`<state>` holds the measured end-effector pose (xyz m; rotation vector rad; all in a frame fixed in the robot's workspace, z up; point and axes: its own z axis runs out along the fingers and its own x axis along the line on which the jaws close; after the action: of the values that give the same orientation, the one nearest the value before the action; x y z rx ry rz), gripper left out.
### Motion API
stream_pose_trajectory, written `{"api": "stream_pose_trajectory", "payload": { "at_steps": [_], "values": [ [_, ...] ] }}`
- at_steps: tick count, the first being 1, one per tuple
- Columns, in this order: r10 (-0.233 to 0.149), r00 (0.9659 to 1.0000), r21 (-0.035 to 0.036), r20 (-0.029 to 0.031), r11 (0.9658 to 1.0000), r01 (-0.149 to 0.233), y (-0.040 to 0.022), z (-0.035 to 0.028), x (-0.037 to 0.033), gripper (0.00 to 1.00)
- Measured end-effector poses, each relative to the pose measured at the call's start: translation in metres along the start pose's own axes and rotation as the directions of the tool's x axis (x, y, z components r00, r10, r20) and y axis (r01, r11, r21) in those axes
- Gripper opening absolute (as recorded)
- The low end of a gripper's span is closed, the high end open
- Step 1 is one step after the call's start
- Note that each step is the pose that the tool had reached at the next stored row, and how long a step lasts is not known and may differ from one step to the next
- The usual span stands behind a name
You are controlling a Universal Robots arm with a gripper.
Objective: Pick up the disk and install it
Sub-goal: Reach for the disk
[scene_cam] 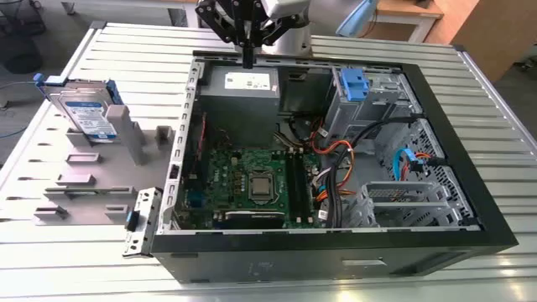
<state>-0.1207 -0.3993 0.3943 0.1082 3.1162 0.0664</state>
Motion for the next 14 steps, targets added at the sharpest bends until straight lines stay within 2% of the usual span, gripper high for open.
{"api": "stream_pose_trajectory", "payload": {
  "at_steps": [10, 14],
  "values": [
    [0.0, 1.0, 0.0, 0.0, 1.0, 0.0, 0.0, 0.0, 0.0, 0.11],
    [0.0, 1.0, 0.0, 0.0001, 1.0, 0.0, -0.0002, 0.0, 0.0024, 0.11]
  ]
}}
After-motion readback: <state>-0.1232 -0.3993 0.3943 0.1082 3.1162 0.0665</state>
